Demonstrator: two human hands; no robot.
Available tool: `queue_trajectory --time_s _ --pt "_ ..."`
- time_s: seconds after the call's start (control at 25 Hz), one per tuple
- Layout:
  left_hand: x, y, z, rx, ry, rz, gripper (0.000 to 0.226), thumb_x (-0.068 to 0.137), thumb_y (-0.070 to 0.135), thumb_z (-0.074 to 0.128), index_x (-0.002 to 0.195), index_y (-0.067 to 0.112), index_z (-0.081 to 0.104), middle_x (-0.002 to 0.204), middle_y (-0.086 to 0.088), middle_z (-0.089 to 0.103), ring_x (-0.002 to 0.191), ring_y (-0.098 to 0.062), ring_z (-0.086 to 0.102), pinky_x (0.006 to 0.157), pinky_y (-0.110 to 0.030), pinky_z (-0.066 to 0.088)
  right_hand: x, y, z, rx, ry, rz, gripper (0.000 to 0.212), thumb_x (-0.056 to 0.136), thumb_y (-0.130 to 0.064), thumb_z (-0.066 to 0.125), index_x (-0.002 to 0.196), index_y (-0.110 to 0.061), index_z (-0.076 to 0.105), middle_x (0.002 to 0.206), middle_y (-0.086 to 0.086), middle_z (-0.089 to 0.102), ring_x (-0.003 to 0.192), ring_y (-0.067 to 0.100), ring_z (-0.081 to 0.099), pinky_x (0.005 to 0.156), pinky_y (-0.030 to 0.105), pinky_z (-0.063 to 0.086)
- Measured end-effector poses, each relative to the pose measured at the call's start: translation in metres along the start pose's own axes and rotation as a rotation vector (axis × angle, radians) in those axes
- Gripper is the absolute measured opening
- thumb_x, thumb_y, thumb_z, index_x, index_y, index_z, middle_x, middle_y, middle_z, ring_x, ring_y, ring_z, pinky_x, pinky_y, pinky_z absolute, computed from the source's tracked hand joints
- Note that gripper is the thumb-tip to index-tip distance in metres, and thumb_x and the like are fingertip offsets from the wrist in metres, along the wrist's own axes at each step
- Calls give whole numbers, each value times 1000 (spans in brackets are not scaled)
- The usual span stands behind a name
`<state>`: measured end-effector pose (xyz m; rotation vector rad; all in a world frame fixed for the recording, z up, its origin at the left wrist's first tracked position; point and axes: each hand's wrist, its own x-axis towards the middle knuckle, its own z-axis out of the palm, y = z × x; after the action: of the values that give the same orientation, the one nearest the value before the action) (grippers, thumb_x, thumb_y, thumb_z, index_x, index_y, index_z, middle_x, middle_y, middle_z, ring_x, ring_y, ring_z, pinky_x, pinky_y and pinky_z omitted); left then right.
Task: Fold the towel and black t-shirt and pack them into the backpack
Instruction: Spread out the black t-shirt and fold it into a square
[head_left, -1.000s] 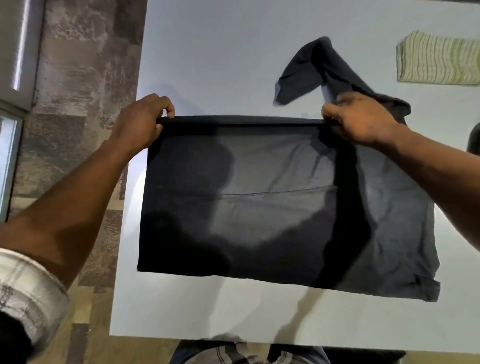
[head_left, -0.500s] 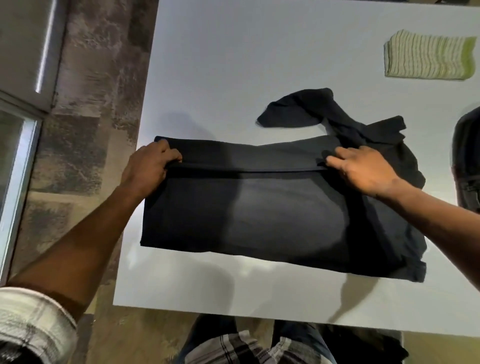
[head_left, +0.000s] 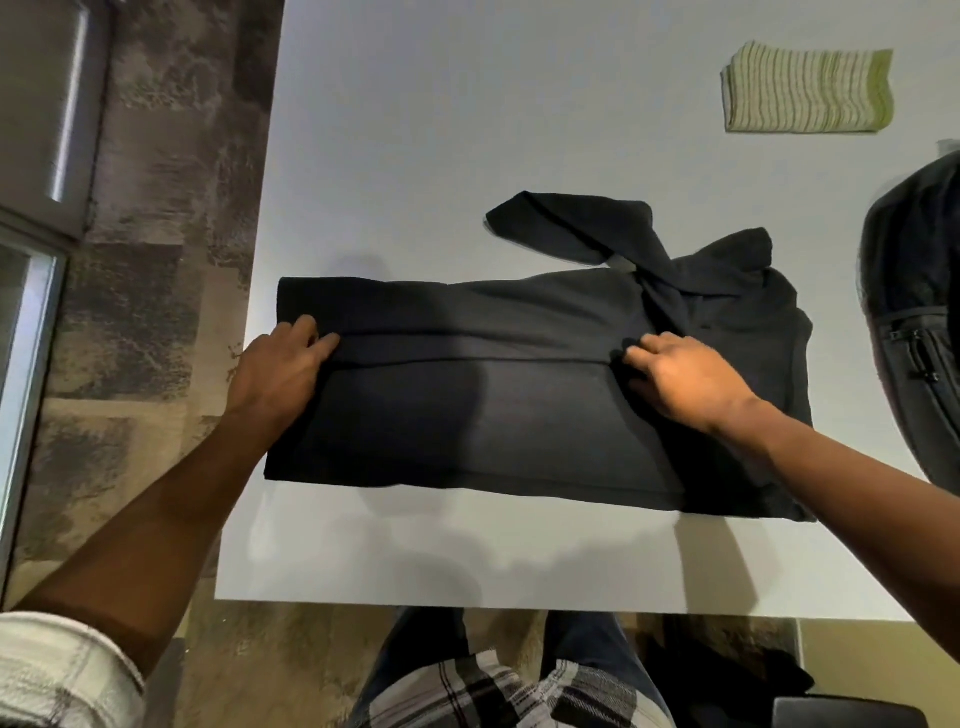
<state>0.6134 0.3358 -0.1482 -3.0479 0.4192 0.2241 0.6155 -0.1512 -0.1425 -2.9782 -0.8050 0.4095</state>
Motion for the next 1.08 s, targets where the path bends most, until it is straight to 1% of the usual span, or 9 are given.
queue_trajectory --time_s 0.12,0.24,0.4,0.48,0.56,0.68,0.8,0.92,1.08 --pt "-12 2 6 47 21 -47 43 76 22 65 116 8 72 98 -15 58 81 -38 55 68 -45 46 -1 -11 -3 188 27 74 31 95 -38 61 110 -13 68 93 9 61 87 32 58 73 39 49" --pt "-15 21 -5 -70 174 -195 29 88 30 55 106 17 74 105 -9 62 92 -34 54 77 -42 37 22 -24 -9 393 226 196 16 96 -24 59 107 -15 66 95 6 61 88 29 59 72 38 50" --pt "35 52 -14 -436 202 -714 33 99 34 46 125 18 59 130 -12 55 120 -33 50 101 -48 36 74 -20 -10 516 292 355 20 94 -18 57 112 -16 65 111 9 62 102 31 60 87 43 50" --pt "59 44 -8 -551 127 -980 46 99 44 46 134 15 49 140 -13 49 131 -33 45 109 -49 31 94 -13 -10 502 213 466 27 96 -24 57 121 -15 62 122 11 59 111 33 58 91 43 47" --pt "72 27 1 -587 64 -1094 58 95 55 46 134 13 49 141 -13 50 134 -34 43 110 -50 30 105 -7 -9 450 131 539 35 97 -31 58 127 -15 59 126 14 56 115 36 55 92 45 45" --pt "81 4 13 -603 2 -1132 60 86 65 46 117 16 64 125 -9 64 126 -33 50 105 -50 34 112 1 -8 376 121 582 28 95 -35 61 115 -15 63 118 14 59 109 39 58 87 45 46" --pt "87 -4 17 -776 94 -1103 32 86 52 58 76 22 60 85 3 64 101 -28 62 98 -43 46 112 4 -9 394 190 613 20 91 -37 62 101 -19 64 109 10 64 103 37 61 82 42 48" --pt "85 -9 21 -939 261 -1094 19 91 38 64 90 22 54 98 5 61 92 -15 56 88 -28 48 108 4 -11 440 308 702 17 90 -37 59 97 -21 61 105 6 68 100 34 62 81 38 46" --pt "84 -16 29 -1072 383 -1079 22 93 33 65 107 17 58 101 4 59 90 -10 57 79 -19 48 101 -1 -7 488 410 816 15 91 -35 58 97 -22 62 104 3 69 100 31 63 81 35 45"
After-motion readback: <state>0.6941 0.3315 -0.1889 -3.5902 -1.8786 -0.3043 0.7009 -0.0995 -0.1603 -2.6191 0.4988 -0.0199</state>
